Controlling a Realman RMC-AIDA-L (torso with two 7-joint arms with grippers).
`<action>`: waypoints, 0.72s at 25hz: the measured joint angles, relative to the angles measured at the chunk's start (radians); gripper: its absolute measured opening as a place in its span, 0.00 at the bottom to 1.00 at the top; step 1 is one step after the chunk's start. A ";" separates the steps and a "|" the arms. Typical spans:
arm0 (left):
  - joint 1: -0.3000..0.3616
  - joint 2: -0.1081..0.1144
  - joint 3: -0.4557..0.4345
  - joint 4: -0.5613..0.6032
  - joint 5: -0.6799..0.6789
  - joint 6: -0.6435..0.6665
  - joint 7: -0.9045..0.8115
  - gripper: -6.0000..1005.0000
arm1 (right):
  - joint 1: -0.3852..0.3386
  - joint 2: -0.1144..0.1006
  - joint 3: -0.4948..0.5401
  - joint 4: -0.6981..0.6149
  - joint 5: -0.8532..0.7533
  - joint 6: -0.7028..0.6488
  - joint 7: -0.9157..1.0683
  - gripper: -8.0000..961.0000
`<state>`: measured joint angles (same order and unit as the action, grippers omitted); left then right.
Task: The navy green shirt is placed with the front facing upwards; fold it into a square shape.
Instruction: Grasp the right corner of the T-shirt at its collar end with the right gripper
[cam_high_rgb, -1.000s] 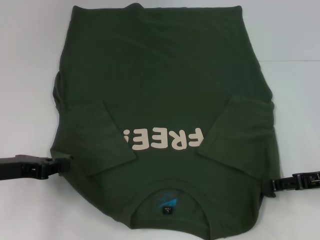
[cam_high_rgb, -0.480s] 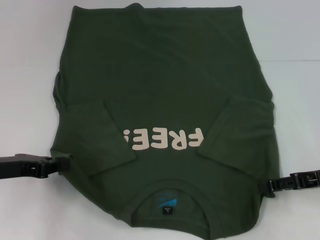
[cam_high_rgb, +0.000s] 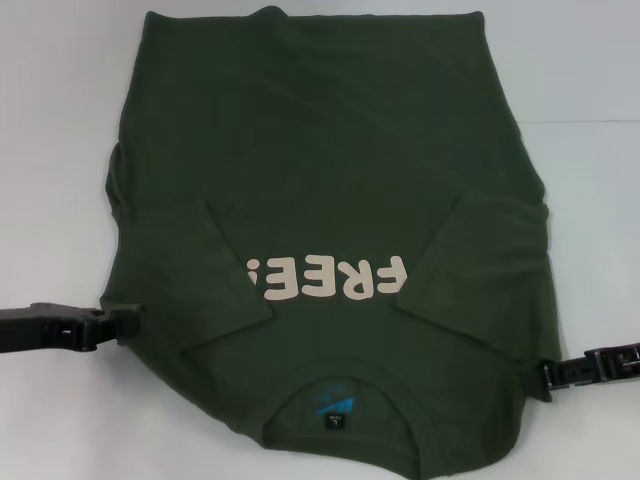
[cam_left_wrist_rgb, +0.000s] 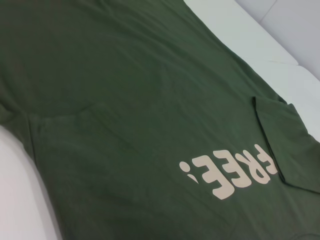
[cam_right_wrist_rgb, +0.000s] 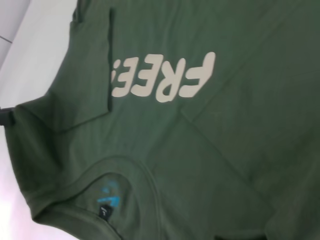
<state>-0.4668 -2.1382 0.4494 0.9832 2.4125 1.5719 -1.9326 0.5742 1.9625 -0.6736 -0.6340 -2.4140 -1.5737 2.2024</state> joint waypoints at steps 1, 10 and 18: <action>0.000 0.000 0.000 0.000 0.000 0.000 0.000 0.06 | 0.000 -0.001 0.000 0.000 -0.006 0.000 0.003 0.67; -0.003 0.000 0.000 -0.001 -0.001 -0.006 -0.002 0.06 | 0.003 -0.006 0.000 0.000 -0.037 0.002 0.027 0.69; -0.004 0.000 0.000 -0.002 -0.003 -0.007 -0.002 0.06 | 0.012 -0.001 -0.007 0.004 -0.041 0.000 0.028 0.76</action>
<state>-0.4710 -2.1384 0.4495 0.9816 2.4096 1.5645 -1.9343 0.5865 1.9616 -0.6810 -0.6297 -2.4546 -1.5740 2.2303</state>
